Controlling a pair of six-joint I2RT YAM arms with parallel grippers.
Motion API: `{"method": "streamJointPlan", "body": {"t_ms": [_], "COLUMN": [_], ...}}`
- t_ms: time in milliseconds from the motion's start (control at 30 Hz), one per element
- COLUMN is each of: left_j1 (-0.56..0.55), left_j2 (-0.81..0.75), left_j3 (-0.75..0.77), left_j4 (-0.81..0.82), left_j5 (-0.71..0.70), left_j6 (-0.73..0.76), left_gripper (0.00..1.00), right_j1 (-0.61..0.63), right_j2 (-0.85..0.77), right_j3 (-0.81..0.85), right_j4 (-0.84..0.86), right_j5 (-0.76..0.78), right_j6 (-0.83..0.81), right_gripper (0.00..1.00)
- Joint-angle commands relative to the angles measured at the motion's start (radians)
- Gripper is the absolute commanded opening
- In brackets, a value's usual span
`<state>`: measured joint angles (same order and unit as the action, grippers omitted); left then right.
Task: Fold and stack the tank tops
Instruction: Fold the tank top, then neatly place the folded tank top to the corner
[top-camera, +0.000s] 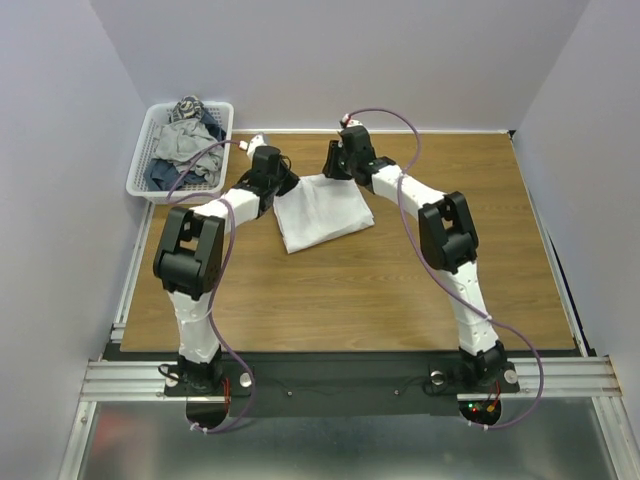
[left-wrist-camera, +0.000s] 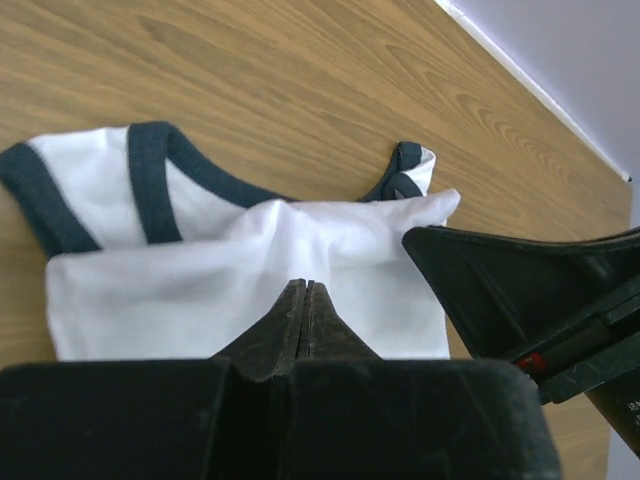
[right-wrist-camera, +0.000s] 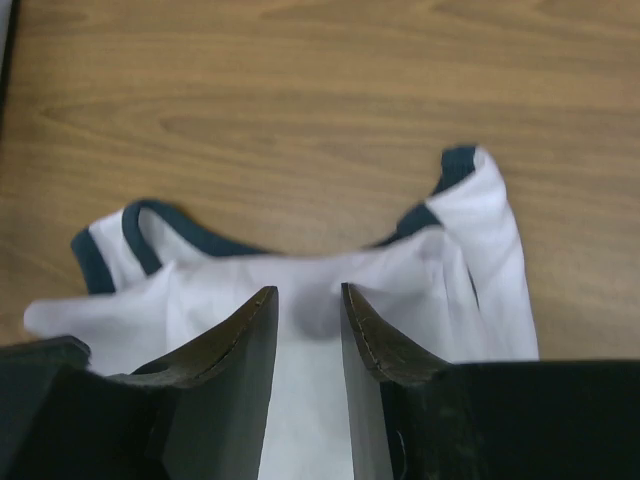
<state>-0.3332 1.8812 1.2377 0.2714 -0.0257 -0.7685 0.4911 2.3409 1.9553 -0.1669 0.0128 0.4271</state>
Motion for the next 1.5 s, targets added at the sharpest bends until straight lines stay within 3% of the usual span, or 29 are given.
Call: {"method": "streamJointPlan", "body": {"t_ms": [0,167,267,333,467,533,700,833,967,1267,1467], "left_j1": [0.011,0.029,0.059,0.080,0.115,0.129,0.132,0.131,0.114,0.008,0.010], "left_j2": [0.082,0.208,0.255,0.282,0.331,0.354,0.306,0.169,0.049,0.047,0.160], "left_j3": [0.132,0.264,0.333,0.374,0.440,0.468,0.462,0.375,0.280,0.149,0.190], "left_j4": [0.000,-0.046,-0.075,-0.092,-0.127,-0.136,-0.103,-0.069,-0.049,-0.075,-0.095], "left_j5": [0.076,0.067,0.060,0.049,0.040,0.046,0.061,0.034,-0.022,-0.028,-0.040], "left_j6": [0.073,0.123,0.138,0.152,0.167,0.170,0.202,0.218,0.225,0.216,0.247], "left_gripper": [0.00,0.00,0.05,0.10,0.11,0.11,0.16,0.25,0.26,0.00,0.00], "right_j1": [-0.014,-0.046,-0.059,-0.065,-0.074,-0.078,-0.080,-0.077,-0.060,-0.039,-0.052], "right_j2": [0.104,0.213,0.250,0.262,0.262,0.252,0.129,-0.001,-0.092,-0.075,-0.038], "right_j3": [0.152,0.304,0.364,0.399,0.436,0.438,0.337,0.136,-0.060,-0.168,-0.176], "right_j4": [0.044,0.044,0.047,0.049,0.056,0.060,0.070,0.072,0.102,0.127,0.124], "right_j5": [0.029,0.030,0.038,0.045,0.052,0.052,0.032,-0.035,-0.065,-0.128,-0.105], "right_j6": [-0.048,-0.037,-0.028,-0.036,-0.054,-0.056,-0.045,-0.008,0.022,0.090,0.099], "right_gripper": [0.37,0.38,0.38,0.41,0.57,0.60,0.61,0.51,0.47,0.44,0.48]}}
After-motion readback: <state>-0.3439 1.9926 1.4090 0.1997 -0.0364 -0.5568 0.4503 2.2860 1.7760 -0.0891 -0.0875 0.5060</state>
